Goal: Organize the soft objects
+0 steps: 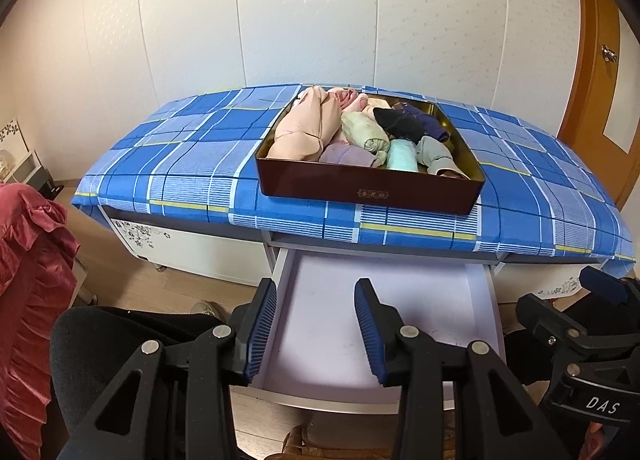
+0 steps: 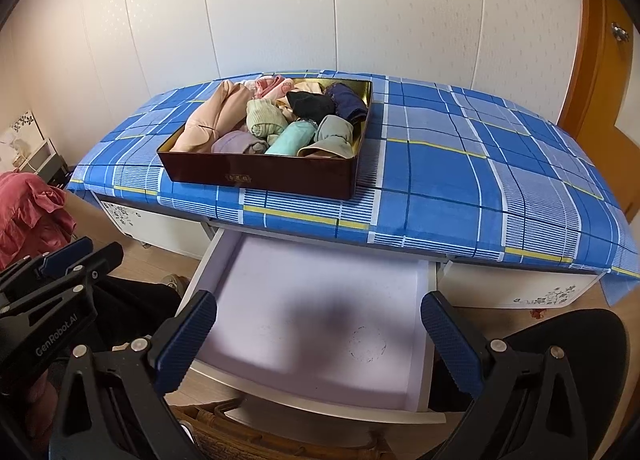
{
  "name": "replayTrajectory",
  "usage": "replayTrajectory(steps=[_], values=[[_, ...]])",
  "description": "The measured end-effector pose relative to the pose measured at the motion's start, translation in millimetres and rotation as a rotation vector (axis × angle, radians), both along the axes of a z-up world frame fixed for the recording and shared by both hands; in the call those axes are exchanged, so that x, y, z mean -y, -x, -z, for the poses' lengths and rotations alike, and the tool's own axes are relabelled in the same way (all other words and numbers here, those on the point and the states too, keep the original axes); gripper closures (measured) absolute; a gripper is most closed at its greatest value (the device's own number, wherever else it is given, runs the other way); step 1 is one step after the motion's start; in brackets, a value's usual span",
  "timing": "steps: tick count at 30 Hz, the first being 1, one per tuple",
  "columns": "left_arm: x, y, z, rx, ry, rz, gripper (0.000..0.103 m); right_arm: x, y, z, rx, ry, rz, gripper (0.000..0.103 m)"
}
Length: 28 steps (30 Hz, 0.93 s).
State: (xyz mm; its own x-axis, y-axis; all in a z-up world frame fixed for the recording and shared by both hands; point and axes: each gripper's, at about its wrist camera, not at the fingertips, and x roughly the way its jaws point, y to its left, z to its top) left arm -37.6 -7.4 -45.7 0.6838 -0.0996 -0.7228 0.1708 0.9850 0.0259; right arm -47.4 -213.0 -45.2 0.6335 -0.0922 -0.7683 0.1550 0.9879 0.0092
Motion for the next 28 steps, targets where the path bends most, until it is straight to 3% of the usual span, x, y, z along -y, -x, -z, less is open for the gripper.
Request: replayTrajectory(steps=[28], values=[[1.1, -0.2, 2.1, -0.02, 0.016, 0.016, 0.062, -2.4, -4.4, 4.6, -0.026, -0.014, -0.012, 0.0]])
